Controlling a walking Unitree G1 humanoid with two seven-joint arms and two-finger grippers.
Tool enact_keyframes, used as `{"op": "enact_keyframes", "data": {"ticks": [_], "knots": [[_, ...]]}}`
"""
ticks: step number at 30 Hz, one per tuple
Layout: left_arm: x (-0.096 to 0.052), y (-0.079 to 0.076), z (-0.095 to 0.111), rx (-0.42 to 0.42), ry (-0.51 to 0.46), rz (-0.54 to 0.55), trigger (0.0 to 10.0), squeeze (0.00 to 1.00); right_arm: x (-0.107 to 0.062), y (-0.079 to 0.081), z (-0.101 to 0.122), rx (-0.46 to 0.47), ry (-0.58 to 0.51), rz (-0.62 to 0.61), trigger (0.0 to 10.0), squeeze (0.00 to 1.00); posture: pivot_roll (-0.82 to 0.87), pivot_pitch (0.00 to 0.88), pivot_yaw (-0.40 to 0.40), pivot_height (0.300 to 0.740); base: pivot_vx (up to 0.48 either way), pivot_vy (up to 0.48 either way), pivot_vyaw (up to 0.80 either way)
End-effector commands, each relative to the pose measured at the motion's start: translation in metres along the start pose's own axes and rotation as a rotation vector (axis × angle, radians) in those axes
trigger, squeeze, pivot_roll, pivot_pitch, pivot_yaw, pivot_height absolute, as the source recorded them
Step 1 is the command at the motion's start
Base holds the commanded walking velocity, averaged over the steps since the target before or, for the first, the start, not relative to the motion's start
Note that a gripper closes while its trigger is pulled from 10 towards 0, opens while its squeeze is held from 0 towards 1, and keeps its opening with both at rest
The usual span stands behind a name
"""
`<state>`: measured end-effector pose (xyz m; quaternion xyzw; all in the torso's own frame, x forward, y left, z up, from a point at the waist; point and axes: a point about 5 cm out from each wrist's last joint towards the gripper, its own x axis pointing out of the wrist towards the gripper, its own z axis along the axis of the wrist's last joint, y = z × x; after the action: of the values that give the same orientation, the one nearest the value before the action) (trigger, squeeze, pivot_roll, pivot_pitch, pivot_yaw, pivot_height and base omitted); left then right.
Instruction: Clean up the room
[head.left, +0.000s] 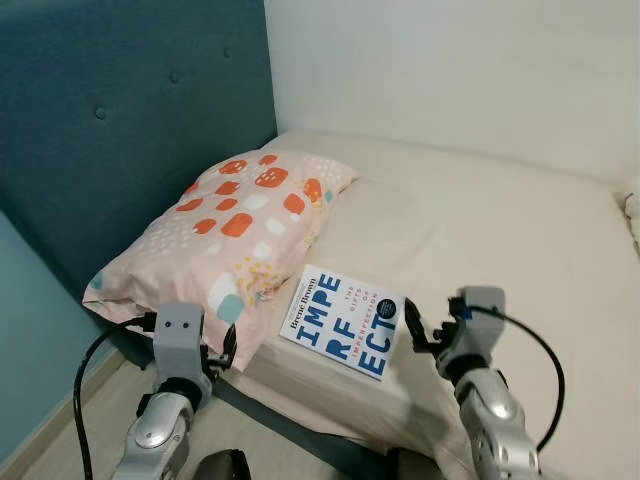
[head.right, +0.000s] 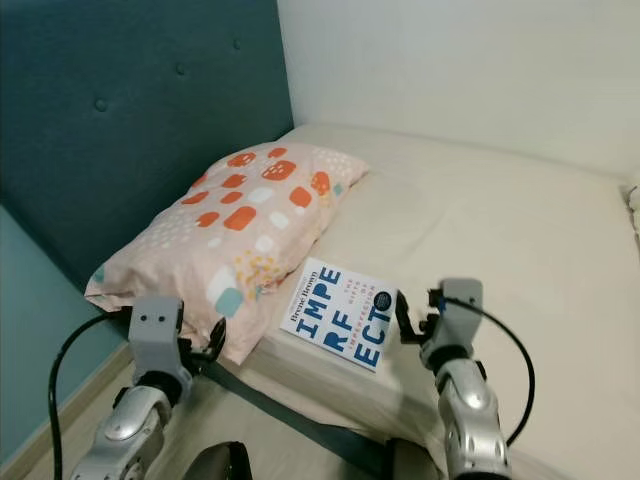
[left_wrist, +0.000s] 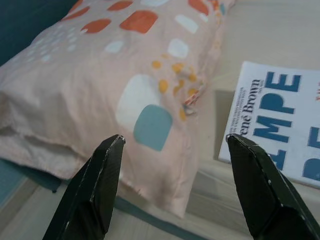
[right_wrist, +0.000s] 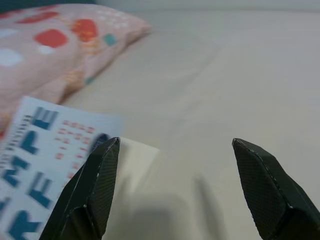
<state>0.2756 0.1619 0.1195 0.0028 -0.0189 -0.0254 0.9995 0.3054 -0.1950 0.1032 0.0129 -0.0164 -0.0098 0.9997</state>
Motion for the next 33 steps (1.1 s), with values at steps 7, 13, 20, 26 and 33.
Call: {"op": "enact_keyframes", "data": {"ticks": [7,13,20,26,33], "knots": [[0.001,-0.010,-0.006,0.052,-0.030,-0.019,10.0,0.00,-0.019,0.011,-0.017,0.018,0.016,0.014,10.0,0.00,-0.04,0.134,0.023,0.592,0.000,0.000,0.00],[0.002,-0.011,-0.005,0.050,-0.051,-0.021,10.0,0.00,-0.020,0.014,-0.016,0.006,0.014,0.002,10.0,0.00,-0.04,0.127,0.024,0.617,0.000,0.000,0.00],[0.001,-0.011,-0.007,0.050,-0.049,-0.021,10.0,0.00,-0.020,0.016,-0.016,0.002,0.013,0.007,10.0,0.00,-0.04,0.122,0.021,0.632,0.000,0.000,0.00],[0.000,-0.011,-0.010,0.049,-0.058,-0.018,10.0,0.00,-0.020,0.020,-0.016,0.012,0.014,0.023,10.0,0.00,-0.04,0.112,0.015,0.657,0.000,0.000,0.00],[-0.001,-0.010,-0.010,0.049,-0.065,-0.016,10.0,0.00,-0.019,0.024,-0.016,0.013,0.013,0.038,10.0,0.00,-0.03,0.107,0.010,0.682,0.000,0.000,0.00]]}}
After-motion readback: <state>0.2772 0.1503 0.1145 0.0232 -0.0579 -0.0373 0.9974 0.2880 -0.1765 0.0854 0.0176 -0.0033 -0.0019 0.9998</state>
